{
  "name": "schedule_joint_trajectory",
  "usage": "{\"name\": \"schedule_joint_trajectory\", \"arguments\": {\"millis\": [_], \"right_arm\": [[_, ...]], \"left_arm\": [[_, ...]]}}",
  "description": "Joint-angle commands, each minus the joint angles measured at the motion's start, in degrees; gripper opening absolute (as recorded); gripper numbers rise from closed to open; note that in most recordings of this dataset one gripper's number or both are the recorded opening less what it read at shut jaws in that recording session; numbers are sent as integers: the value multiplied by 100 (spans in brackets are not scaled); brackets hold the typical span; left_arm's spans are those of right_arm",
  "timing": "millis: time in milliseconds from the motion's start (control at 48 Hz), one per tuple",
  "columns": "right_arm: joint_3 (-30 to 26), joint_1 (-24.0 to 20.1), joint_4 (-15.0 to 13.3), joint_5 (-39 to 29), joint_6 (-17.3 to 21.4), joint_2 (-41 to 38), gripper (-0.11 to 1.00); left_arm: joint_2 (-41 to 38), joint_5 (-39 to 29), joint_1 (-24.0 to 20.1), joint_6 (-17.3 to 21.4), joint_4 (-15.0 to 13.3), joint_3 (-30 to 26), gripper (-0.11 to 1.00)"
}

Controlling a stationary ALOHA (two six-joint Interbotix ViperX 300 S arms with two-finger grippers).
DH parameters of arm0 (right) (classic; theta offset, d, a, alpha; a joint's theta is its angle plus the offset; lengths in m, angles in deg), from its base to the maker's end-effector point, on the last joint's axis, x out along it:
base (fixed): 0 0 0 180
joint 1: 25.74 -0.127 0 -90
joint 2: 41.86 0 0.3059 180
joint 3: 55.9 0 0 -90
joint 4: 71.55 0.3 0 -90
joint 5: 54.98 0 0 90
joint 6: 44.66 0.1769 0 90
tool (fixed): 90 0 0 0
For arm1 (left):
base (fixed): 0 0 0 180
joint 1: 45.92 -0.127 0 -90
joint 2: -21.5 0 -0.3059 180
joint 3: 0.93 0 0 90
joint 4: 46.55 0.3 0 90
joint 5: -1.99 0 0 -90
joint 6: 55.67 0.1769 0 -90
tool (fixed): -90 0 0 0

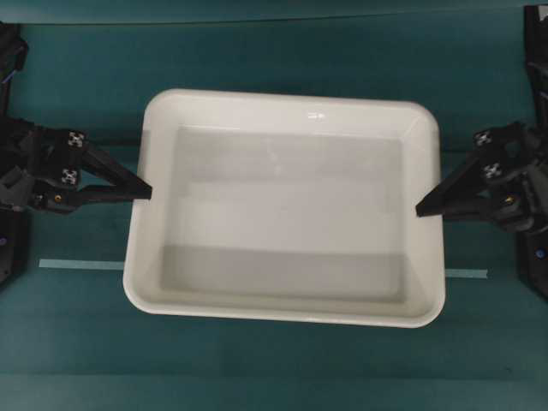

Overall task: Lift the white case with both hands.
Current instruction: 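Lift the gripped tray upward with both grippers together, then lower the held tray back onto the table with both grippers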

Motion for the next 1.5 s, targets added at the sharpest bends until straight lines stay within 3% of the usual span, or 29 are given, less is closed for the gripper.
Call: {"name": "schedule_joint_trajectory", "arguments": {"millis": [0,604,1290,1478], "right_arm": [[-378,97,9,-53,62,0,11],[-1582,316,18,-765,404,70,11],[-1494,325,9,-888,378,132,11],[-1222,325,0,-896,255,105,11]], "left_arm": [[-105,-88,18,0,26,-343,7],[-316,-598,26,-62,26,-1547,7],[-519,-598,79,-79,26,-1714,7],[-527,-598,70,-97,26,-1433,7]]}}
